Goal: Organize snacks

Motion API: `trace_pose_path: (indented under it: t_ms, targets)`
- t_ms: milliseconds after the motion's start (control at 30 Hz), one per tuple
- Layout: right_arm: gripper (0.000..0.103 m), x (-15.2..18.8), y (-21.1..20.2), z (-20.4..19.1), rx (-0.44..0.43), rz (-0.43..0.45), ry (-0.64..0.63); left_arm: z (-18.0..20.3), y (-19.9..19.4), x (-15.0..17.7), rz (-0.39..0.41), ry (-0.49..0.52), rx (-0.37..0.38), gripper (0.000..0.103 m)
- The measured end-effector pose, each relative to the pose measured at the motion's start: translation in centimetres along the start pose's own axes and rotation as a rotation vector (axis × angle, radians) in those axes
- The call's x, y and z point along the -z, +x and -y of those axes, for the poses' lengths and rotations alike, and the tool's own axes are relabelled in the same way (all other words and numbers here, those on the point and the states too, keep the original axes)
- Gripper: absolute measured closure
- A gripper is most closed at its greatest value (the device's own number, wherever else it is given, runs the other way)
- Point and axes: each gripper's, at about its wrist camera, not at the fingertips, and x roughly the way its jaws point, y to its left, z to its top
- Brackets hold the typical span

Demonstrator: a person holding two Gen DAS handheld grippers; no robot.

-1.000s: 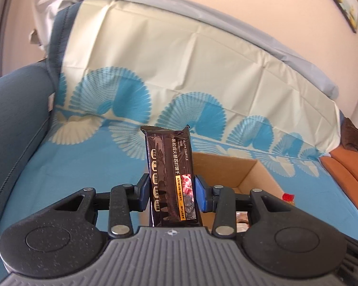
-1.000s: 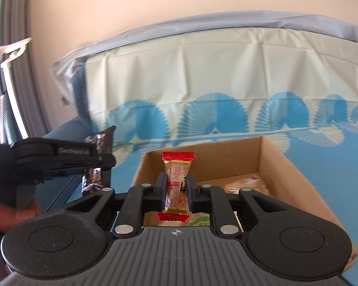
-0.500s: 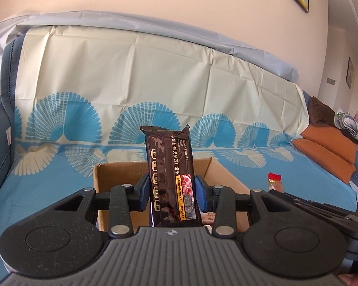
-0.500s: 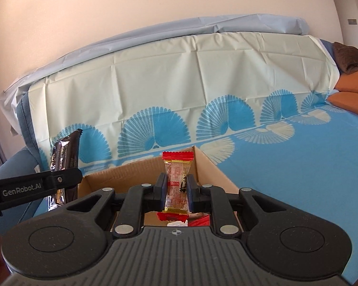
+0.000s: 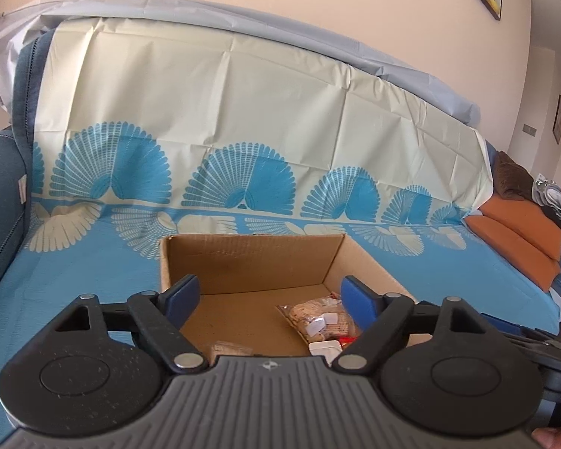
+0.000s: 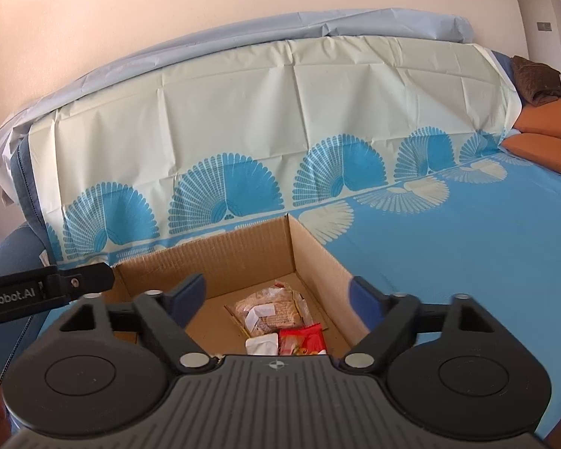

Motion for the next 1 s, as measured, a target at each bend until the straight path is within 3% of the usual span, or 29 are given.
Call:
trace_pose_path:
  t_ms: [67, 300, 433, 567, 633, 700, 767, 800, 1000]
  targets:
    - [0.003, 0.1, -0.2, -0.1, 0.002, -0.012, -0.013, 0.1, -1.0, 0.3, 0.021, 0.016, -0.027, 0.007]
    - [0.001, -1.3, -4.0, 1.1, -0.014, -0.001, -0.045, 1.1, -6.7, 1.4, 0.07, 0.024, -0.006, 0.007]
    - [0.001, -1.2, -6.9, 2.4, -0.009, -0.017, -0.094, 2.2, -9.5, 1.9, 0.016, 0.018, -0.02, 0.006]
    - [0.001, 0.8, -8.6, 3.4, -0.044, -0.047, -0.092, 2.4, -10.8, 2.5, -0.077, -0.08, -0.047, 0.0]
    - [0.001, 1.5, -9.0, 3.1, -0.064, -0.041, -0.117, 2.4, -11.1, 4.0, -0.103, -0.129, -0.092, 0.0]
    - [0.001, 2.1, -8.5, 2.6, -0.045, -0.063, -0.167, 2.8, -11.4, 6.3, -0.09, -0.108, -0.152, 0.0]
    - [0.001, 2.5, -8.2, 2.2, -0.035, -0.077, -0.191, 3.3, -10.3, 7.4, -0.17, -0.072, -0.214, 0.0]
    - [0.001, 2.6, -8.1, 2.2, -0.036, -0.082, -0.191, 3.2, -9.8, 7.4, -0.195, -0.082, -0.204, 0.0]
    - [0.001, 2.5, -7.5, 1.9, -0.039, -0.095, -0.17, 2.5, -9.2, 7.4, -0.177, -0.09, -0.17, 0.0]
